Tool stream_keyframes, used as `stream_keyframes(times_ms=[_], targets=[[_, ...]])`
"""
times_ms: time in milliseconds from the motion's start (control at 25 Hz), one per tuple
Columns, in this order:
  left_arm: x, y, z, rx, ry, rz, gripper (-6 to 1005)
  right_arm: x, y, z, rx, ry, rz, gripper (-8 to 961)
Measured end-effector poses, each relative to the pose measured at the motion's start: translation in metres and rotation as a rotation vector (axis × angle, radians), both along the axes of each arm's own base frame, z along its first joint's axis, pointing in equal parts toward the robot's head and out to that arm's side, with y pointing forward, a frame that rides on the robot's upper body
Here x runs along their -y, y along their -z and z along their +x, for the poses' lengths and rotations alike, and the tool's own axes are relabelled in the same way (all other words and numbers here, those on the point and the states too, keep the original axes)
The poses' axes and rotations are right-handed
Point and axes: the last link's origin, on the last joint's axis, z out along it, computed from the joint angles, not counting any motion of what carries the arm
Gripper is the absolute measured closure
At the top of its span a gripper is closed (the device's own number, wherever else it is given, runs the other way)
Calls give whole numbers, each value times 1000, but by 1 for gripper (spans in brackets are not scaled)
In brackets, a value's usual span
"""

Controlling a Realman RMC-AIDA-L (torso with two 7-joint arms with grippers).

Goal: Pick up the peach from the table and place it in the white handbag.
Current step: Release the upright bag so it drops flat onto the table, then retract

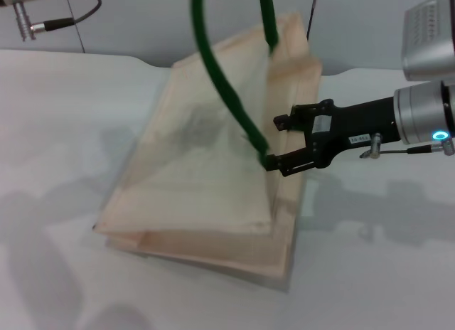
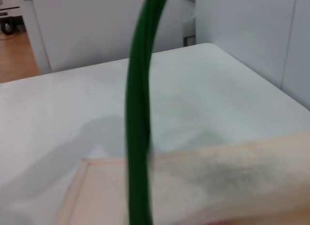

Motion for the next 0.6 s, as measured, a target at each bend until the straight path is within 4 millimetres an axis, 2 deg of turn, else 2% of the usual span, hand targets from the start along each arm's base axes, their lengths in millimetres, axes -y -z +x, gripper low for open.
stream_keyframes(times_ms=[80,320,600], targets=[[0,0,-1,0,-3,1,868,-1,-2,2,1,10,8,48],[0,0,-6,-12,-20,11,626,-4,-12,12,10,48,48,48],[2,-2,-17,-1,-48,29,473,-15,-40,44,43,195,216,48]])
